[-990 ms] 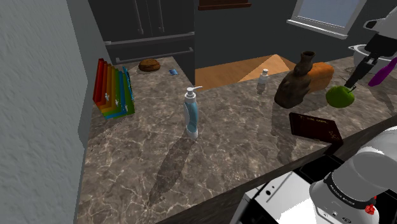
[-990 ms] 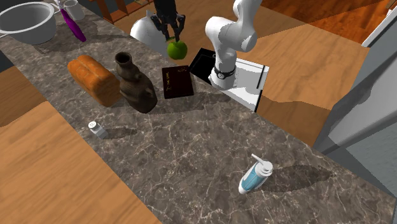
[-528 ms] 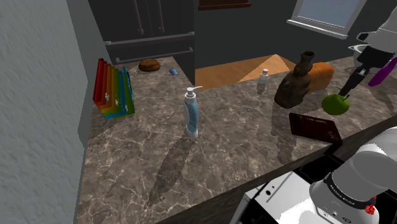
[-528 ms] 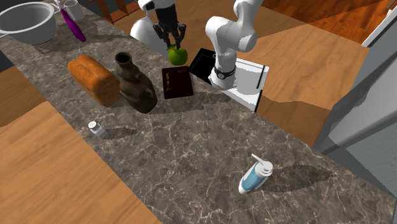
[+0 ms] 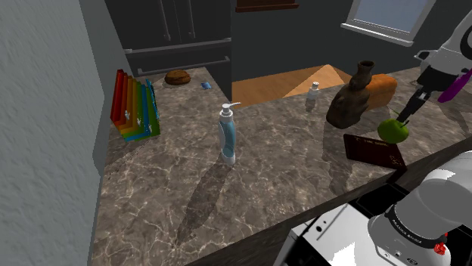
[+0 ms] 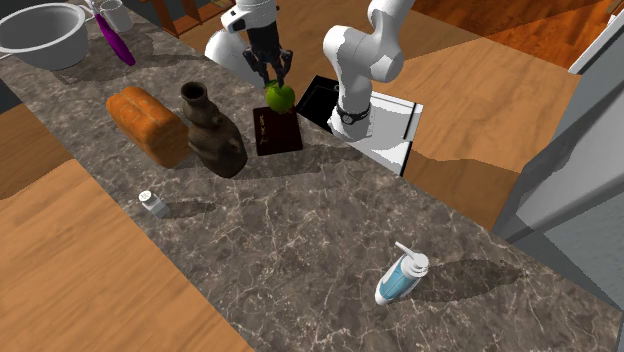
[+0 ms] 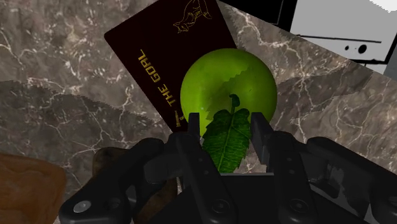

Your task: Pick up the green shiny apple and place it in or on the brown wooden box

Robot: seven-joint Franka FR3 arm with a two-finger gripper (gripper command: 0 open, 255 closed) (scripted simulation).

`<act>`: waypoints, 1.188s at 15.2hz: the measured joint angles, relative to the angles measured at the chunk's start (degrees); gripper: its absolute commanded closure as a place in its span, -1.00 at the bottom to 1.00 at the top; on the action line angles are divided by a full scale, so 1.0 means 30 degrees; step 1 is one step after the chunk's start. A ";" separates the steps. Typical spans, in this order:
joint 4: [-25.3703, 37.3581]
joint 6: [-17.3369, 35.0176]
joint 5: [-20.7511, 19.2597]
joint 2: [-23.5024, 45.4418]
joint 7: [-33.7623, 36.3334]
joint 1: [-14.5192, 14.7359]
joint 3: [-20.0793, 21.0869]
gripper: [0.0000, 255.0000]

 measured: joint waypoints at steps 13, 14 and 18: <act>0.0780 -0.0658 0.0195 0.0073 -0.0054 0.0107 0.0183 -1.00; 0.1508 -0.1066 0.0367 0.0367 -0.0080 0.0297 0.0277 -1.00; 0.2443 -0.2066 0.0622 0.0299 -0.0119 0.0344 0.0585 -1.00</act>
